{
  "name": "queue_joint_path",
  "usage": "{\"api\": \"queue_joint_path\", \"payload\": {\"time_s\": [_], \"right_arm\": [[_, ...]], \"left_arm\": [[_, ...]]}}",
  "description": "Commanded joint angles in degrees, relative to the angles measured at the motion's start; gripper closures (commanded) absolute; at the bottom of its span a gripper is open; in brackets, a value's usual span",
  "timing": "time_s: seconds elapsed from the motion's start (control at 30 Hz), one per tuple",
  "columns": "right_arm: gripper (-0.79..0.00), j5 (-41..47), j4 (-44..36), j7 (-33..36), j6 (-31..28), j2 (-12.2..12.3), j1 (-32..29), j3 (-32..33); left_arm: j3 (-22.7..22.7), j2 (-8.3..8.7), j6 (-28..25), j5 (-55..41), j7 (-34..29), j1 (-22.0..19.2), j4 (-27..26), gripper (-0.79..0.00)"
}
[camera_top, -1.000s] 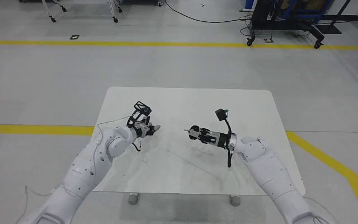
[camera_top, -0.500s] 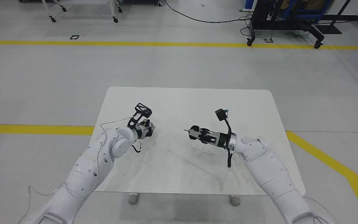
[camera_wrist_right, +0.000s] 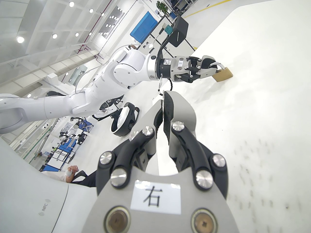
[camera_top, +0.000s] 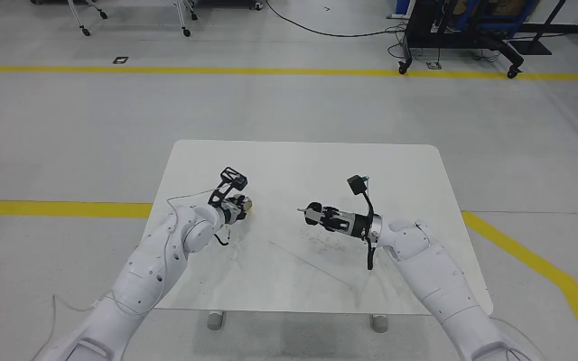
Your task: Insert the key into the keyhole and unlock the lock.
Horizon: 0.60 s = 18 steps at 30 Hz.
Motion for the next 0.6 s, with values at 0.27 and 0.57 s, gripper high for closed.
{"api": "queue_joint_path", "payload": {"time_s": [0.27, 0.57], "right_arm": [[0.000, 0.0, 0.0, 0.0, 0.0, 0.0, 0.0, 0.0], [0.000, 0.0, 0.0, 0.0, 0.0, 0.0, 0.0, 0.0]], "left_arm": [[-0.5, -0.67, -0.5, -0.2, 0.8, -0.1, 1.0, 0.000], [-1.0, -1.00, -1.6, 0.1, 0.7, 0.1, 0.8, -0.252]]}}
